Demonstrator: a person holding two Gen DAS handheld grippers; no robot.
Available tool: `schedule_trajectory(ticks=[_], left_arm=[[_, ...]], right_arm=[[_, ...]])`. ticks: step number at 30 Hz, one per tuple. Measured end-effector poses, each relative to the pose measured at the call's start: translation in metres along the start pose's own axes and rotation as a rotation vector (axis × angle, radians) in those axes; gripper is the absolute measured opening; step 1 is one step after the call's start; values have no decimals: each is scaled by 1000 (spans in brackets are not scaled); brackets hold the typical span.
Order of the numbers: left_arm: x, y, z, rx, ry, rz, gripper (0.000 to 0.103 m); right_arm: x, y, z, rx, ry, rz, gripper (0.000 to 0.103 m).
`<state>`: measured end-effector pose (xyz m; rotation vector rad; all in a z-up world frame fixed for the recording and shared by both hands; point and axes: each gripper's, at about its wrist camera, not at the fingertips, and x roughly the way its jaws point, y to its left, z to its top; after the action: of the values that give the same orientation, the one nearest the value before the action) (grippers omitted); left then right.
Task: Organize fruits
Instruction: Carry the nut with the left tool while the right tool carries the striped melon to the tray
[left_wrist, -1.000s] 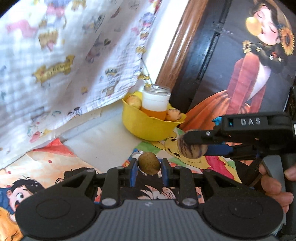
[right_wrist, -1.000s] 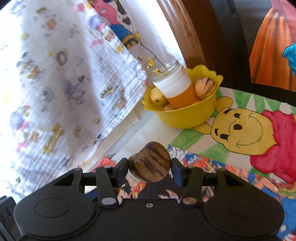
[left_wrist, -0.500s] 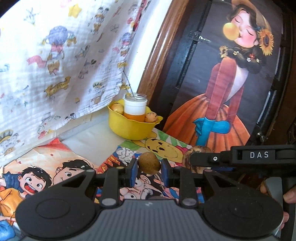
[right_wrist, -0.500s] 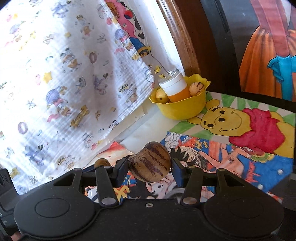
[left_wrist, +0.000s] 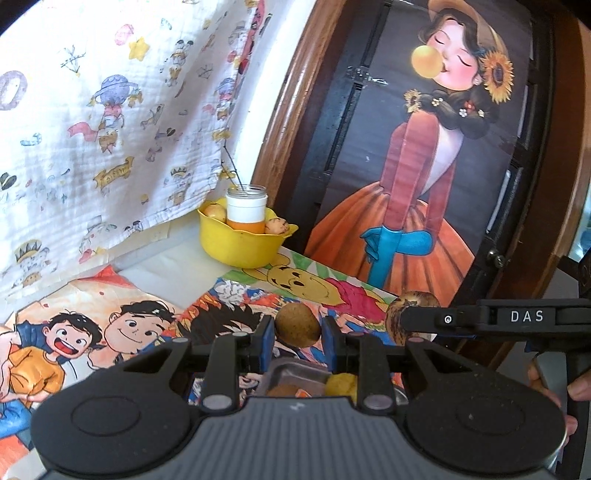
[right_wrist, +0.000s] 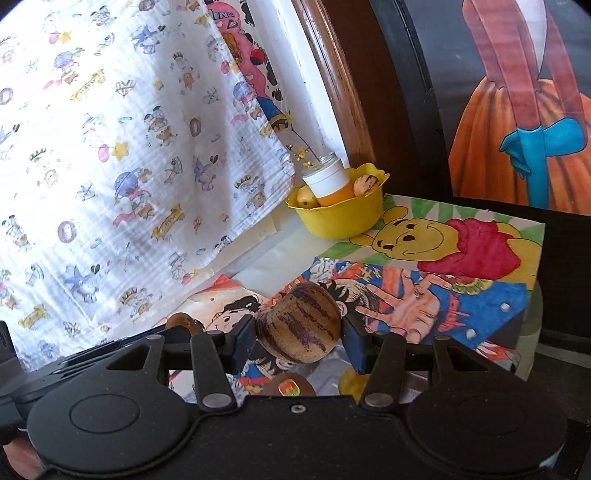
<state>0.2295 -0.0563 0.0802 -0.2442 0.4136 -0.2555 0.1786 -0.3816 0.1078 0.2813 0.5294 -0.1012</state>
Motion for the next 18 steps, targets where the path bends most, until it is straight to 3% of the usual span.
schedule_trajectory(ticks=[18], left_arm=[[-26,-25,-57,56,33,-79,30]], right_arm=[[-45,-5,-76,-72,-42,-44,53]])
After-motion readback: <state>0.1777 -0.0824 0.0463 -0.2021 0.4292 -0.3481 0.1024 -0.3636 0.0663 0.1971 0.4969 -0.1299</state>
